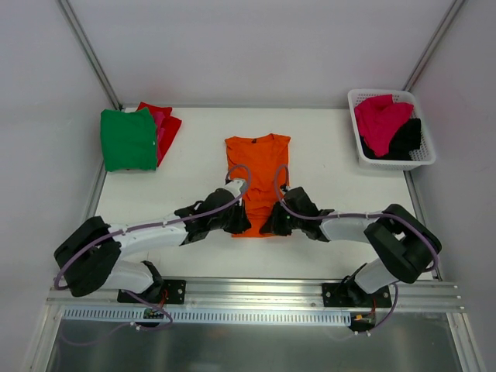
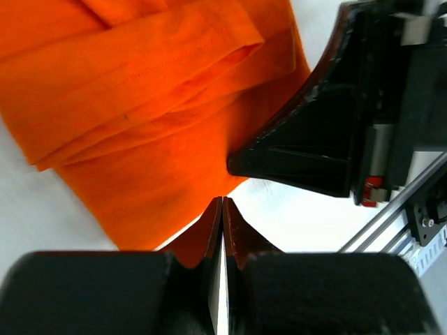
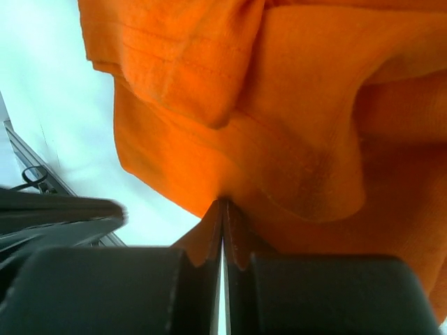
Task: Fold and stack the t-shirts
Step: Fold the tshirt
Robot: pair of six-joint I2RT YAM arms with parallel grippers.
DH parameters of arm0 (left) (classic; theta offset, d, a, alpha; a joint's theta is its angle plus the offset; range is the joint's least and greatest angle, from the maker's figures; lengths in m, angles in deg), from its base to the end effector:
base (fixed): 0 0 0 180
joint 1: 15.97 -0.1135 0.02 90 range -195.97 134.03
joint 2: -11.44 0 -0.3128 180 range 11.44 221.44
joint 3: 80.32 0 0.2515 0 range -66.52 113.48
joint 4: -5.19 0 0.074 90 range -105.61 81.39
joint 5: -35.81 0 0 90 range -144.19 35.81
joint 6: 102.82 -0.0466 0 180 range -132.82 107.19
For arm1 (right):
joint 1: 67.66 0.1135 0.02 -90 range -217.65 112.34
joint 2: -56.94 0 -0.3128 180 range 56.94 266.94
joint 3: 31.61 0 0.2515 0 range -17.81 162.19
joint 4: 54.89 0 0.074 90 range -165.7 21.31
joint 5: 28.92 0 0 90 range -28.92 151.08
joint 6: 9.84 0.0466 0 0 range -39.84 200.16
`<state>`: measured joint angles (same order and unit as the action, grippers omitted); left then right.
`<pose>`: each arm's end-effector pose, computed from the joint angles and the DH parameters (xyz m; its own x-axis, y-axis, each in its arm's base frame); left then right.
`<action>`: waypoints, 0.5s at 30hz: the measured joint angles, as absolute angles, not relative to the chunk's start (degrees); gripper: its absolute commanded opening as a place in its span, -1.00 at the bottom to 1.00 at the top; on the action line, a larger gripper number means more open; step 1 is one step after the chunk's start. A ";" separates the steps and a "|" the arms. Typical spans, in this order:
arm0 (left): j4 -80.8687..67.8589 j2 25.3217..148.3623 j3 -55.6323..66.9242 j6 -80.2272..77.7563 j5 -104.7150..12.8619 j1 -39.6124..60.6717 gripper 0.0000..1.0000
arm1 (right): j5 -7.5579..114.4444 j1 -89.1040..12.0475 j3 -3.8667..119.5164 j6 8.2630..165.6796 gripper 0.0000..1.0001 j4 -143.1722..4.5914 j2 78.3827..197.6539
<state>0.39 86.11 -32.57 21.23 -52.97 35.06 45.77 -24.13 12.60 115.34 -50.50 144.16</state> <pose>0.1653 -0.2060 0.2379 -0.7156 -0.0055 -0.6985 0.4683 0.7382 -0.4856 0.1957 0.2029 0.1801 -0.8388 -0.0303 -0.5436 -0.4045 0.7031 0.5848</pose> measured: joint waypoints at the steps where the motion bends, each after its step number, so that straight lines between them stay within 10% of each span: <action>1: 1.08 87.60 -32.46 21.29 -52.36 35.06 -1.00 | 45.82 -24.13 12.41 115.38 -0.99 -50.30 144.07; 15: 5.72 105.13 -25.66 22.71 -47.18 34.99 -1.00 | 48.05 -24.06 11.16 115.05 -0.99 -51.66 141.62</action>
<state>5.72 105.13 -25.66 22.71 -47.18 34.99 48.05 -24.06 11.16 115.05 -51.66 141.62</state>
